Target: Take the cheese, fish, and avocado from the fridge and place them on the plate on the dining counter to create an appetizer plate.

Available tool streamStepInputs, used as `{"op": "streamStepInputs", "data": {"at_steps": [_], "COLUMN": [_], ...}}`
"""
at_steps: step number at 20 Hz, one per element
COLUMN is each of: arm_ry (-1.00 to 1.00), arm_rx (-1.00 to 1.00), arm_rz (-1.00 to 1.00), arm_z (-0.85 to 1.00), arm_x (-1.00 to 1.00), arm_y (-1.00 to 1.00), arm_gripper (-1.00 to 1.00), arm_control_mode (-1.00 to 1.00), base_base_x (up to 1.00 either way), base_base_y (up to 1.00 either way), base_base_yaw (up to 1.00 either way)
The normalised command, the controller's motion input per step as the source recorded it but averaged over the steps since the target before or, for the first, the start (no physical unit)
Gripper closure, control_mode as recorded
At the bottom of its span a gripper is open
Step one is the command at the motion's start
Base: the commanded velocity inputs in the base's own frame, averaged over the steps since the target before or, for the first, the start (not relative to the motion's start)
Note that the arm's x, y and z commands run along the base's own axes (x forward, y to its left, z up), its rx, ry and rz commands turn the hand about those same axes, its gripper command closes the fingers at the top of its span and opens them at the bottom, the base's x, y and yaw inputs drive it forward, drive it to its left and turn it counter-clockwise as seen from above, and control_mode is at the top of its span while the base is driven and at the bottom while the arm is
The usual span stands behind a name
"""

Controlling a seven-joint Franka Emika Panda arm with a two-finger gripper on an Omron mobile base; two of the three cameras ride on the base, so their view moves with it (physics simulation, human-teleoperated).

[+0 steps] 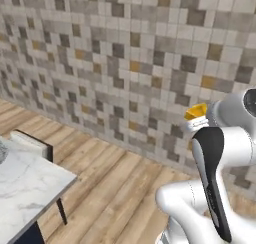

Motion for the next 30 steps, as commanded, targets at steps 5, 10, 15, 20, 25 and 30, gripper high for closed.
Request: {"op": "streamStepInputs", "data": {"at_steps": [5,10,15,20,25,30], "arm_ry": [0.00,0.00,0.00,0.00,0.00,0.00], "arm_rx": [0.00,0.00,0.00,0.00,0.00,0.00], "arm_rz": [0.00,0.00,0.00,0.00,0.00,0.00], "arm_z": [0.00,0.00,0.00,0.00,0.00,0.00], "arm_x": [0.00,0.00,0.00,0.00,0.00,0.00], "arm_y": [0.00,0.00,0.00,0.00,0.00,0.00], "arm_gripper": [1.00,1.00,1.00,1.00,1.00,1.00], "arm_control_mode": [1.00,1.00,1.00,1.00,1.00,1.00], "base_base_x": [1.00,1.00,1.00,1.00,1.00,0.97], "base_base_y": [-0.43,-0.35,-0.14,-0.12,-0.22,-0.34], "base_base_yaw": [0.58,0.61,0.68,0.69,0.68,0.65]}}
